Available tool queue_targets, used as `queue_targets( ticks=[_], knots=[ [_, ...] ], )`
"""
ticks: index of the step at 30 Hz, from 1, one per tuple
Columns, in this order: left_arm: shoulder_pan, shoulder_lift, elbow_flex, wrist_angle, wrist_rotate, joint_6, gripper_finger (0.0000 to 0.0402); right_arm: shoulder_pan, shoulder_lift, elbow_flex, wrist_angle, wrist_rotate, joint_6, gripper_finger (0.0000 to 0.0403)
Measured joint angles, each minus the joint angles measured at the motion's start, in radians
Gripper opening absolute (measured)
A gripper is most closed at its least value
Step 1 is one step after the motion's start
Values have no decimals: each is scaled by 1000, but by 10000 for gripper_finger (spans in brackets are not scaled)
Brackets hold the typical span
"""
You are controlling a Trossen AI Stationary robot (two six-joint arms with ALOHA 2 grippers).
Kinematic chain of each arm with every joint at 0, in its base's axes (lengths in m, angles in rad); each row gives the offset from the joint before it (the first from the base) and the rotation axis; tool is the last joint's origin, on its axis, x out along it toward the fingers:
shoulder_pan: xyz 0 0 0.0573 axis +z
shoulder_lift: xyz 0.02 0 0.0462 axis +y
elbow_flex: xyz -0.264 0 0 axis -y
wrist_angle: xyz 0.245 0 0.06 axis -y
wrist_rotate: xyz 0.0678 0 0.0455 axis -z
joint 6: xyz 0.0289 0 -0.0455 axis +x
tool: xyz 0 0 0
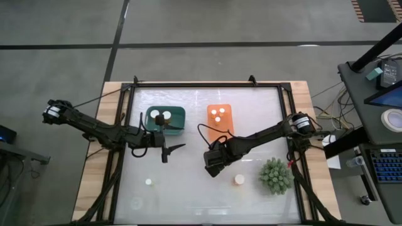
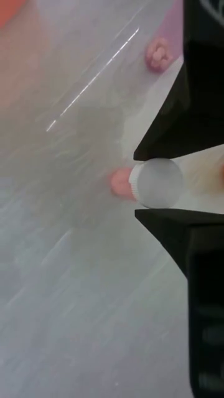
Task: Pick and place medicine bottles into bin by pill shape (circle, oval)
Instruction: Put the left small pink pill bottle into the orange bin
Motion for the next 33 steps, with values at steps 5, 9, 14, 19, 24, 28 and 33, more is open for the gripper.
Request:
queue_targets(
  ticks=[5,9,14,19,24,28,33],
  knots=[
    [0,0,0,0,0,0,274,0,0,0,0,-1,2,109],
    [0,0,0,0,0,0,274,-12,-4,25,-41,-9,-20,109],
    [0,0,0,0,0,0,274,-61,-19,141,-168,-19,-111,109],
    [0,0,0,0,0,0,274,-138,-22,259,-277,-19,-261,109],
    [0,0,0,0,0,0,274,-225,-26,314,-305,-19,-452,109],
    [0,0,0,0,0,0,274,-289,-35,309,-322,-20,-598,109],
    [0,0,0,0,0,0,274,-364,-38,286,-345,-20,-734,109]
  ],
)
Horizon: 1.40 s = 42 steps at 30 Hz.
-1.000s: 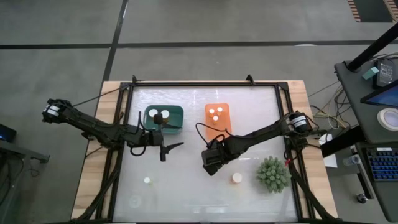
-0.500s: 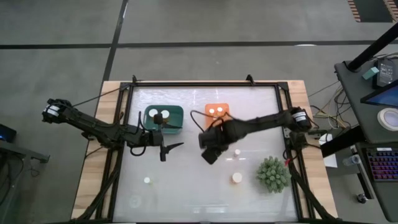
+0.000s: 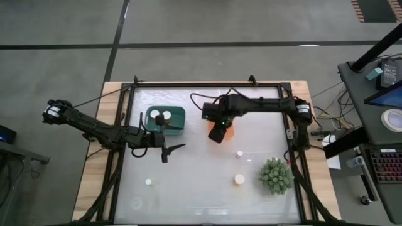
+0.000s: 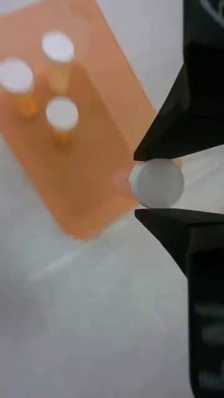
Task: Pick and place medicine bottles into bin by pill shape (circle, oval)
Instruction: Put the left small pink pill bottle into the orange bin
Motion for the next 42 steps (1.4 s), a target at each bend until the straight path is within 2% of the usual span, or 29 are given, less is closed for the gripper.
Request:
queue_targets(
  ticks=[6,14,23,42],
  knots=[
    [0,0,0,0,0,0,274,-73,0,-40,8,0,-118,109],
    [0,0,0,0,0,0,274,-113,0,-117,85,0,-210,109],
    [0,0,0,0,0,0,274,-147,0,-203,162,1,-240,109],
    [0,0,0,0,0,0,274,-171,1,-267,245,3,-263,117]
  ],
)
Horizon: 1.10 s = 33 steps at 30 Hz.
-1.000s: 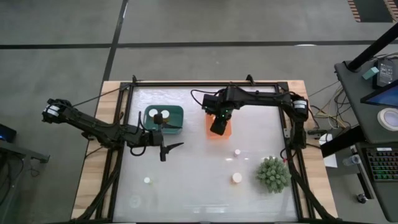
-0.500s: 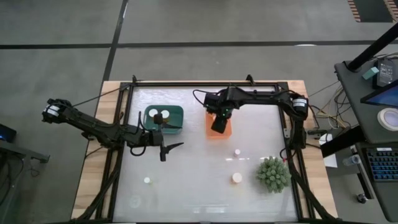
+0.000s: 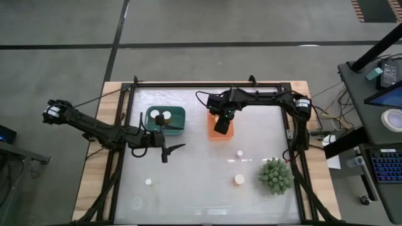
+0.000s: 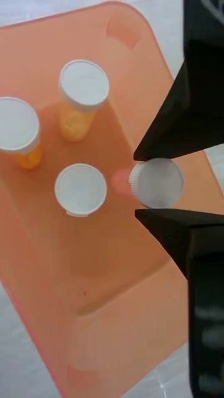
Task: Pick and place medicine bottles into bin by pill shape (circle, oval)
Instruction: Put the left small pink pill bottle into the orange bin, then adjust the small yellow pill bottle on the orange bin
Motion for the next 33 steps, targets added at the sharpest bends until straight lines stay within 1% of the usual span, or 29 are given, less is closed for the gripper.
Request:
queue_targets(
  ticks=[6,11,17,24,27,30,33],
  knots=[
    [0,0,0,0,0,0,274,0,2,0,16,0,16,138],
    [0,0,0,0,0,0,274,-2,2,0,16,1,23,140],
    [0,0,0,0,0,0,274,-4,-3,2,8,27,22,141],
    [0,0,0,0,0,0,274,-4,-5,41,-20,28,-2,139],
    [0,0,0,0,0,0,274,-4,-5,70,-34,58,-27,138],
    [0,0,0,0,0,0,274,-11,-7,86,-37,111,-71,123],
    [0,0,0,0,0,0,274,-42,-7,86,-36,122,-99,85]
  ],
)
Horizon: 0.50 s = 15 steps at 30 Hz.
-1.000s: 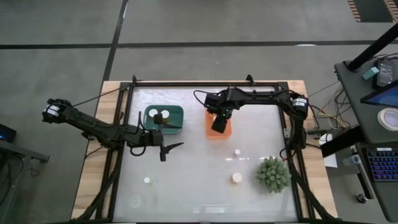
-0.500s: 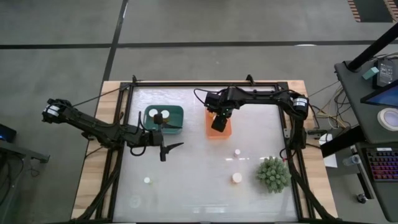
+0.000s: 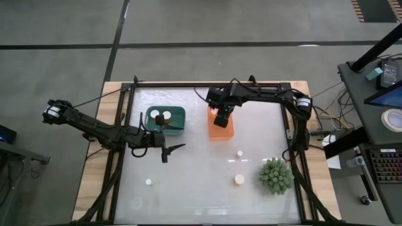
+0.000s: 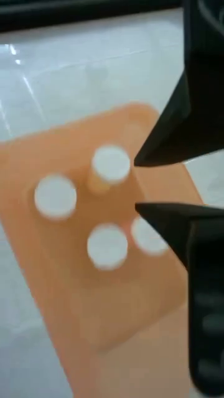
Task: Pick and place medicine bottles into bin by pill shape (circle, oval)
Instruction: Adjust the small yellow pill bottle on the orange bin
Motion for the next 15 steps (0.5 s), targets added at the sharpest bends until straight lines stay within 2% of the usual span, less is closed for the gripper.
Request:
queue_targets(
  ticks=[4,15],
  knots=[
    [0,0,0,0,0,0,274,-47,0,-8,35,5,-4,20],
    [0,0,0,0,0,2,274,-60,0,-16,122,-54,-14,9]
  ],
)
